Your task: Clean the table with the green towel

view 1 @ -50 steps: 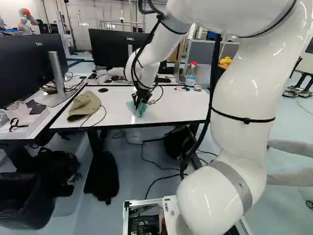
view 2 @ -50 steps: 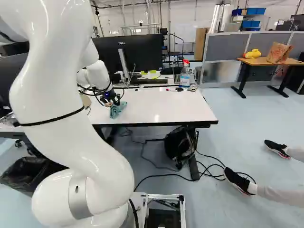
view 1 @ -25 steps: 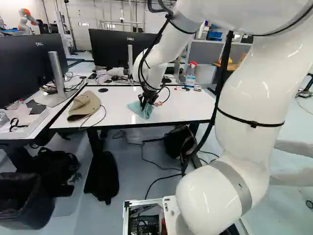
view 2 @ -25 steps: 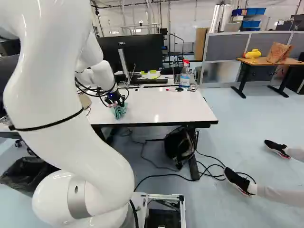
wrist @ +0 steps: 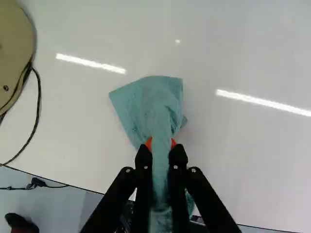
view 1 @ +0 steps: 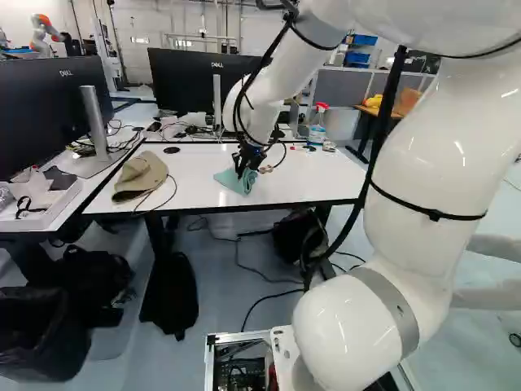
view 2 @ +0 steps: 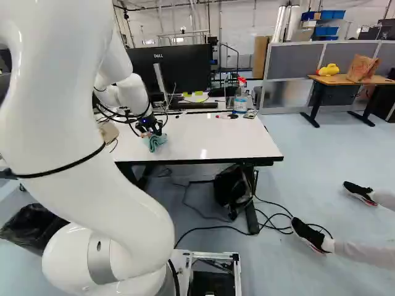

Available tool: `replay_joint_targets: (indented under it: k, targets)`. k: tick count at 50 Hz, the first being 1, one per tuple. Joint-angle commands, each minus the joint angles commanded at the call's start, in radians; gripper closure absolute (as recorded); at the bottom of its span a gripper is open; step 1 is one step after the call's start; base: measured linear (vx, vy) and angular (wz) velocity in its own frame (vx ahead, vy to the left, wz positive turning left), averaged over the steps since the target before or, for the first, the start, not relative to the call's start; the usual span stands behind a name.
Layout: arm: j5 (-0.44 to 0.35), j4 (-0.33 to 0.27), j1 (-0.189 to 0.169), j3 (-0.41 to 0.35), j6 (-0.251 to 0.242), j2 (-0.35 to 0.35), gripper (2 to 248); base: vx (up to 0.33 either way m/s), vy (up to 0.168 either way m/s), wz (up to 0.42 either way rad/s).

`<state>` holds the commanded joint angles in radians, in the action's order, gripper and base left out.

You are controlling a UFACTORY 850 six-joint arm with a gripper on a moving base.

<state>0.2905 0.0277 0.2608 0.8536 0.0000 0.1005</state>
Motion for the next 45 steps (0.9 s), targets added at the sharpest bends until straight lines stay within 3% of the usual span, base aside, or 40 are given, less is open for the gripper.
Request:
replay_joint_targets:
  k: [18, 45]
  targets:
    - [0.000, 0.000, -0.062, -0.014, 0.000, -0.061, 208, 0.000, 0.000, 0.000]
    - [0.000, 0.000, -0.163, -0.021, 0.000, -0.068, 208, 0.000, 0.000, 0.000]
